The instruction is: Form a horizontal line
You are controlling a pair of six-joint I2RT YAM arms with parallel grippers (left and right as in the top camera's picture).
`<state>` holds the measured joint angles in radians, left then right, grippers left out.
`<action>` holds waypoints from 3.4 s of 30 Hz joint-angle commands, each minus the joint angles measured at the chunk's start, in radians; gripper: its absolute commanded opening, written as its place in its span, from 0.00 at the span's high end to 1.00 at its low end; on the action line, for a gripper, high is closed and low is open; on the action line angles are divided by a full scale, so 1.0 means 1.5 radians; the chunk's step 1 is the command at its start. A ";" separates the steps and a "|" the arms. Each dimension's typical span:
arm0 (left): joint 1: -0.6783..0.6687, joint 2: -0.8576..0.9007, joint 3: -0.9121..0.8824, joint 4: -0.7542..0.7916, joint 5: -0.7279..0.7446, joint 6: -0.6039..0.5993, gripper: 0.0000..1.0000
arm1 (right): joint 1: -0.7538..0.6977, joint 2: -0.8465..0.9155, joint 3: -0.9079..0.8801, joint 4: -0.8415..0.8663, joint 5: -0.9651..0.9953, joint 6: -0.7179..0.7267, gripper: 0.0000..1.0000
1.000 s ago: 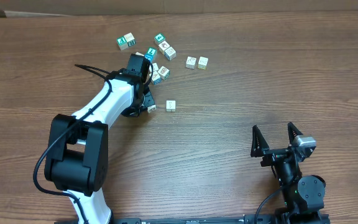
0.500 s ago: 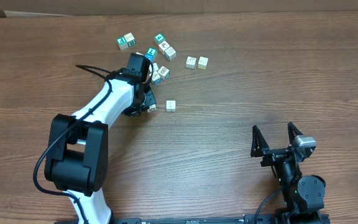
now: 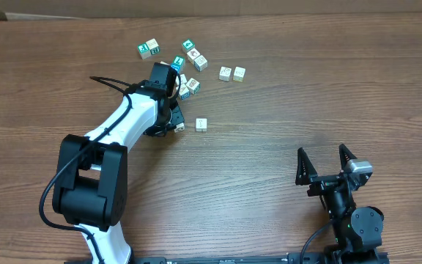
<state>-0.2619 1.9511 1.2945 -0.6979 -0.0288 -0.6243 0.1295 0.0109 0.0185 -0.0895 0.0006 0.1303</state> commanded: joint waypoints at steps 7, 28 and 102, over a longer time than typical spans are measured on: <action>-0.007 0.005 -0.007 -0.007 0.010 0.031 0.96 | -0.003 -0.005 -0.007 0.004 0.004 -0.003 0.00; -0.018 0.005 -0.007 0.019 0.025 0.065 0.96 | -0.003 -0.005 -0.007 0.004 0.004 -0.003 0.00; -0.027 0.039 -0.007 0.111 0.077 0.162 0.96 | -0.003 -0.005 -0.007 0.004 0.004 -0.003 0.00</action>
<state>-0.2886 1.9984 1.2888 -0.5282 0.0620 -0.4072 0.1295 0.0109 0.0185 -0.0895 0.0006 0.1303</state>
